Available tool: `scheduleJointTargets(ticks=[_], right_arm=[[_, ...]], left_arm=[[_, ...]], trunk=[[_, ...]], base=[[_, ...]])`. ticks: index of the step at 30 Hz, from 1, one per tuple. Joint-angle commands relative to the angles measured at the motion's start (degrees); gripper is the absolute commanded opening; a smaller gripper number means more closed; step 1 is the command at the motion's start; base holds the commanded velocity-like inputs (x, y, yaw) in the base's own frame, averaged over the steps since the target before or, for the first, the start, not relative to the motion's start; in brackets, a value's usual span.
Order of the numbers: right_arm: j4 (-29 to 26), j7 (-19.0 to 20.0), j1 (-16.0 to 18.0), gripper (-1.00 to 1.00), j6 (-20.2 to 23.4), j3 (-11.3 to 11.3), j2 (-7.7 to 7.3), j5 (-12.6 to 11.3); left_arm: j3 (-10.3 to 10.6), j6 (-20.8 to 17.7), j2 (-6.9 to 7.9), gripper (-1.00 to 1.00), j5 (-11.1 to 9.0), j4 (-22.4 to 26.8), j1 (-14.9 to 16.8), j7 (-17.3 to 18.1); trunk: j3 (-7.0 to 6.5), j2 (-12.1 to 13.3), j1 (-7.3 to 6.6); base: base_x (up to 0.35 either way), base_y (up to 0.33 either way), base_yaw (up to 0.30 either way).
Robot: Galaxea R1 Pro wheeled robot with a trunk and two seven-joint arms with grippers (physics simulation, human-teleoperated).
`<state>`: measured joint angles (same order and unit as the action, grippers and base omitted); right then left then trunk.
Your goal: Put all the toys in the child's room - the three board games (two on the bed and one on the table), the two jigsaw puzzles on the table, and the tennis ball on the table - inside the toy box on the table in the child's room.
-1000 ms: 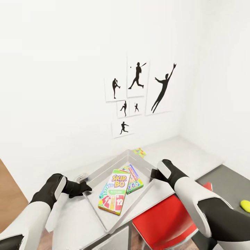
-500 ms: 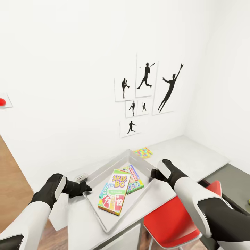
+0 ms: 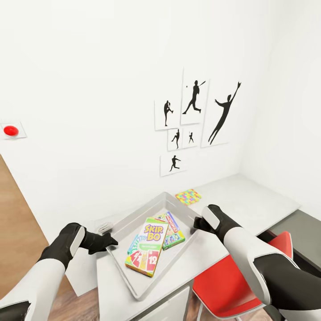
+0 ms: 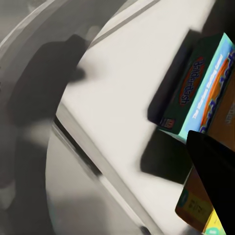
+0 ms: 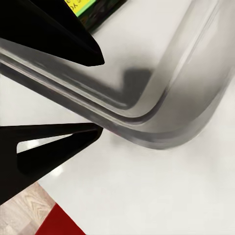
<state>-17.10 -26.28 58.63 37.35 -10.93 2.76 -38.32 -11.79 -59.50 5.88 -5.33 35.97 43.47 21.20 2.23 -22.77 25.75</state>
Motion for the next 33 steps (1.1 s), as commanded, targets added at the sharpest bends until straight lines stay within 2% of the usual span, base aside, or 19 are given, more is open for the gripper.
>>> scheduleJointTargets(ticks=[1, 22, 33], right_arm=[[-0.2, 1.0, 0.1, -1.0, -0.6, -2.0, -0.06, -3.4], [-0.2, 1.1, 0.1, -1.0, -0.6, -1.9, -0.13, -3.4], [-0.1, 1.1, 0.1, -1.0, -0.6, -1.9, -0.13, -3.4]], left_arm=[[0.1, -0.4, 0.01, -1.0, -0.1, 0.0, 0.0, -0.3], [0.1, -0.4, 0.01, -1.0, -0.1, -0.1, 0.0, -0.3], [0.1, -0.4, 0.01, -1.0, -0.1, -0.1, 0.0, -0.3]], trunk=[[0.13, -0.1, 0.04], [0.14, -0.1, 0.04], [0.98, -0.1, 0.04]], base=[[-0.001, 0.005, 0.0], [-0.022, 0.024, 0.0], [0.0, 0.0, 0.0]])
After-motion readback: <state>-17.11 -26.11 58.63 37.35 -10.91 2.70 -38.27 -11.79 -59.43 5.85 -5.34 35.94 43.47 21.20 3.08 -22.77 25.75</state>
